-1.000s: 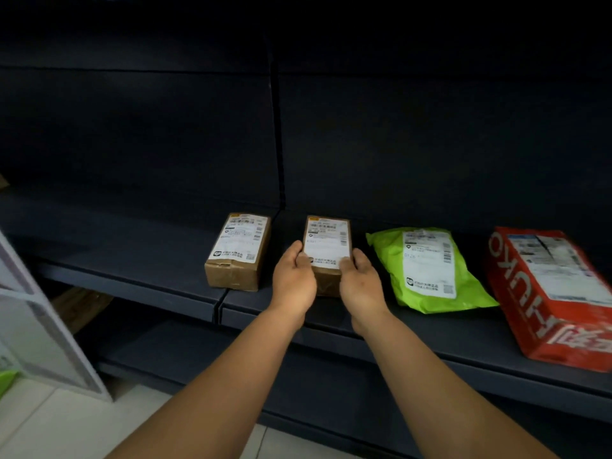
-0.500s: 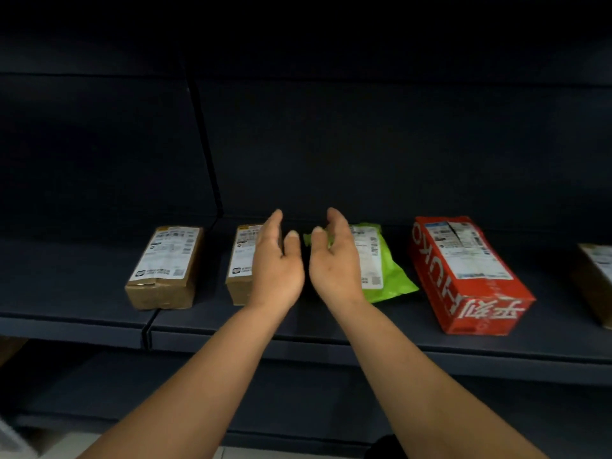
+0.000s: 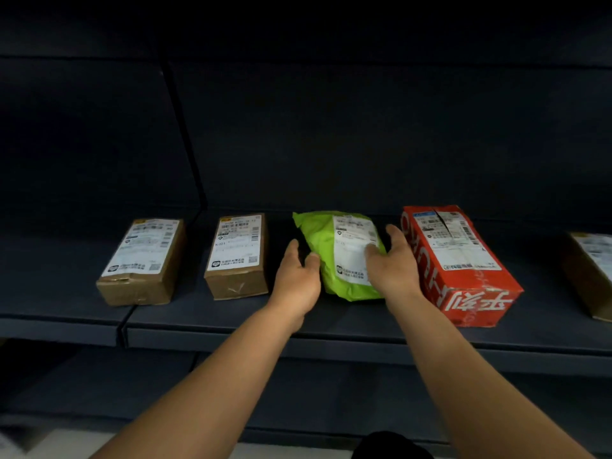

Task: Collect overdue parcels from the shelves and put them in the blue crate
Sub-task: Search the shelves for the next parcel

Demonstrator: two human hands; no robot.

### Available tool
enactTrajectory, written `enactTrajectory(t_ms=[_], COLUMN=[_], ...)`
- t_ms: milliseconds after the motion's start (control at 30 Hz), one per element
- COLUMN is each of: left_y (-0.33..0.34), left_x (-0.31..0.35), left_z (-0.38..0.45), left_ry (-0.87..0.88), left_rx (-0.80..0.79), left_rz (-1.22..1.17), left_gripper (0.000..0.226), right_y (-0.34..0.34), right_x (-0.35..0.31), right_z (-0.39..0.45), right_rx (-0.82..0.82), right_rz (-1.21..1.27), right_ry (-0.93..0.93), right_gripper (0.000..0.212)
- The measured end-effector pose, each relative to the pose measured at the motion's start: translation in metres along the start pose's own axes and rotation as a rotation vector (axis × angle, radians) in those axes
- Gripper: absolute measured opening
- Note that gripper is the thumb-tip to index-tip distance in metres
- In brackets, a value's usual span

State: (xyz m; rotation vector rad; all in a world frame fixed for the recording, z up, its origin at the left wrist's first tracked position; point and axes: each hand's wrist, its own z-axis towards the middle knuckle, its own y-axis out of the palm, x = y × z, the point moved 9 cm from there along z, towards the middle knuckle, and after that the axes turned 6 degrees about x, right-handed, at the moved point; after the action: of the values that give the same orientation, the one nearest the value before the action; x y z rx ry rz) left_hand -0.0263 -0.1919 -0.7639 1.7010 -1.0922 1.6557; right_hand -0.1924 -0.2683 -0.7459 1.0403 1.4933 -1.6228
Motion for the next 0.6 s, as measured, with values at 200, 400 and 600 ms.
enactTrajectory(t_ms=[200, 400, 600], left_y=[0.014, 0.023, 0.019], left_x=[-0.006, -0.009, -0.011], left_z=[0.000, 0.000, 0.001], left_ry=[-0.050, -0.085, -0.053], left_rx=[-0.031, -0.093, -0.063], left_rz=[-0.047, -0.131, -0.209], left_gripper=[0.064, 0.036, 0.029], right_y=[0.002, 0.010, 0.014], right_x=[0.022, 0.024, 0.023], right_z=[0.003, 0.001, -0.004], right_rx=[-0.052, -0.101, -0.086], right_rz=[0.031, 0.092, 0.212], right_ry=[0.081, 0.058, 0.018], right_gripper=[0.065, 0.065, 0.059])
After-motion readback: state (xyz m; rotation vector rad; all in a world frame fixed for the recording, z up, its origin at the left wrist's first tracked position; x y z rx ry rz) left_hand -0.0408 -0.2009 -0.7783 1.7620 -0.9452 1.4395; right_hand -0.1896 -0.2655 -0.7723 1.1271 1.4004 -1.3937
